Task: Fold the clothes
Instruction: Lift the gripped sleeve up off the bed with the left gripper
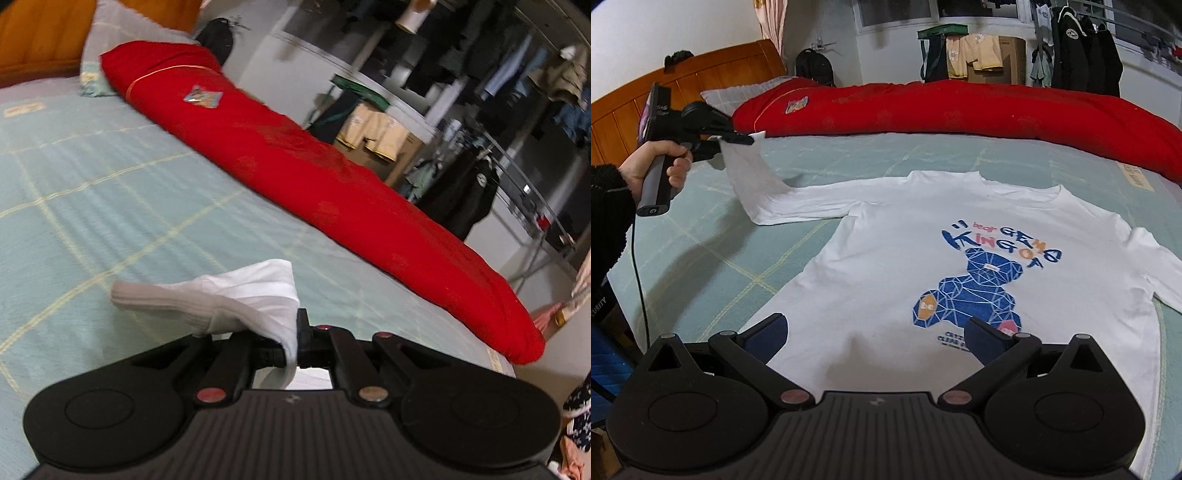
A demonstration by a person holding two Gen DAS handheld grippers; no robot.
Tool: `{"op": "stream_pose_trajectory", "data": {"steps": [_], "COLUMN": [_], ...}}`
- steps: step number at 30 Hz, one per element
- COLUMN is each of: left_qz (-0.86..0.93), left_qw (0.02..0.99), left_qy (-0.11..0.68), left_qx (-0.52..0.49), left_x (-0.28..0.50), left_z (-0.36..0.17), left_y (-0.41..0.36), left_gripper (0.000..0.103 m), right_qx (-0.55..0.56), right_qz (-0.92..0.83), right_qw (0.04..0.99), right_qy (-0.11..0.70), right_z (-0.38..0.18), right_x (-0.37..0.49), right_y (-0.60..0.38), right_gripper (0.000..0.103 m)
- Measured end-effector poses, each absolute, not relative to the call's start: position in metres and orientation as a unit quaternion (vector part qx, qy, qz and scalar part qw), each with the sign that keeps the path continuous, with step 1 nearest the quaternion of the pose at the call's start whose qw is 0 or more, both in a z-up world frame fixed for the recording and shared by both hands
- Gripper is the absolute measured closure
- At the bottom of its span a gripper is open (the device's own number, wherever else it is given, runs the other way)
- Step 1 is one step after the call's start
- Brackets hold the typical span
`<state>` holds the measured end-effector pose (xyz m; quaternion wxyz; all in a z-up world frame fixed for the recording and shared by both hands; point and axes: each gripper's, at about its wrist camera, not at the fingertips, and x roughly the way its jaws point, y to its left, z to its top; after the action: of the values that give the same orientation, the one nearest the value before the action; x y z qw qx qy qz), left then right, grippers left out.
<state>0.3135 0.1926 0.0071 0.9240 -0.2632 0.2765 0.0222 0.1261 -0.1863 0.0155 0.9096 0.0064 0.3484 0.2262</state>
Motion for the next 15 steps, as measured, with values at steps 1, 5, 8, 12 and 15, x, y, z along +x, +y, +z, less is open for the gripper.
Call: {"op": "stream_pose_trajectory", "data": {"steps": [1, 5, 8, 12, 15], "left_qz": [0.019, 0.006, -0.004, -0.019, -0.029], "left_qw": [0.925, 0.929, 0.932, 0.935, 0.937], "left_qy": [0.278, 0.280, 0.282, 0.284, 0.285], "left_qx": [-0.257, -0.241, -0.230, -0.213, -0.202], "left_x": [0.314, 0.319, 0.323, 0.328, 0.332], "left_z": [0.011, 0.024, 0.032, 0.041, 0.048], "left_y": [0.185, 0.155, 0.133, 0.102, 0.082], "left_gripper": [0.102, 0.102, 0.102, 0.102, 0.102], "right_qx": [0.009, 0.022, 0.028, 0.043, 0.048], "right_qz": [0.226, 0.224, 0.218, 0.213, 0.209], "right_qw": [0.910, 0.912, 0.914, 0.916, 0.916], "right_qy": [0.347, 0.343, 0.341, 0.337, 0.338], "right_z": [0.016, 0.016, 0.015, 0.015, 0.014], "right_x": [0.124, 0.116, 0.111, 0.104, 0.100], "right_y": [-0.190, -0.208, -0.221, -0.239, -0.250], "right_gripper": [0.000, 0.000, 0.000, 0.000, 0.000]}}
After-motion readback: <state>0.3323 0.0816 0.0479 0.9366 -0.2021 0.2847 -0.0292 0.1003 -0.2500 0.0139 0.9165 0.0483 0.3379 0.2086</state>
